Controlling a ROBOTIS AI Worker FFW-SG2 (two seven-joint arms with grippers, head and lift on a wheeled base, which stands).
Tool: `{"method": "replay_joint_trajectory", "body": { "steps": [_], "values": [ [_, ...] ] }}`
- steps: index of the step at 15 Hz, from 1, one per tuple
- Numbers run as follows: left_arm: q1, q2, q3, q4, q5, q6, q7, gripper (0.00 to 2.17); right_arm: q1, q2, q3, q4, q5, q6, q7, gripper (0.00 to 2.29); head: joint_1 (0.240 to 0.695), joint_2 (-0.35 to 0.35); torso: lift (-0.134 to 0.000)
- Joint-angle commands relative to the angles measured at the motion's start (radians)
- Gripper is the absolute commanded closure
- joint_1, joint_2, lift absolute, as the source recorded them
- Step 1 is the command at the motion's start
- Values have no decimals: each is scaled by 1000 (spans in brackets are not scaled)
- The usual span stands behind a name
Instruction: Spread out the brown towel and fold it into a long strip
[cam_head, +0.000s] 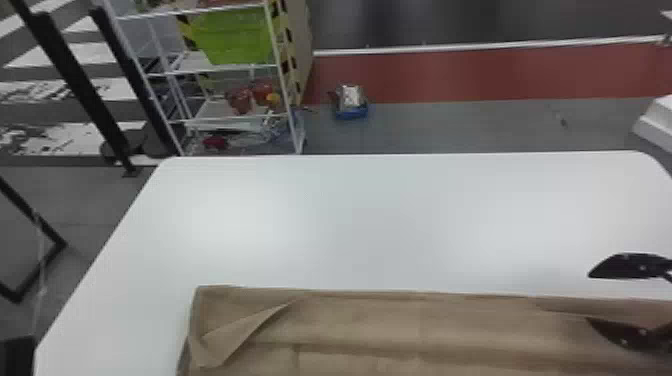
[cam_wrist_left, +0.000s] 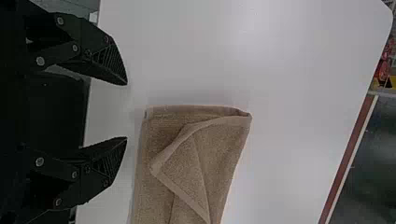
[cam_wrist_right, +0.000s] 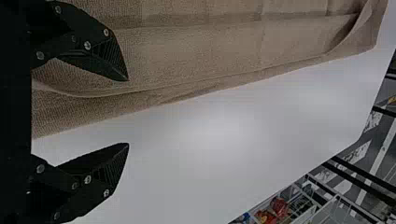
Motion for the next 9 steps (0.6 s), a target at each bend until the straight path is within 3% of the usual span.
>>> {"method": "replay_joint_trajectory", "body": {
  "steps": [1, 9],
  "values": [
    [-1, -3, -9, 5, -10, -1, 1, 559, -44, -9, 24, 64, 3, 38, 5, 559, 695, 146, -123],
    [-14, -3, -16, 11, -36, -1, 7, 559, -90, -35, 93, 145, -39, 108, 5, 620, 695, 145, -123]
  ]
}}
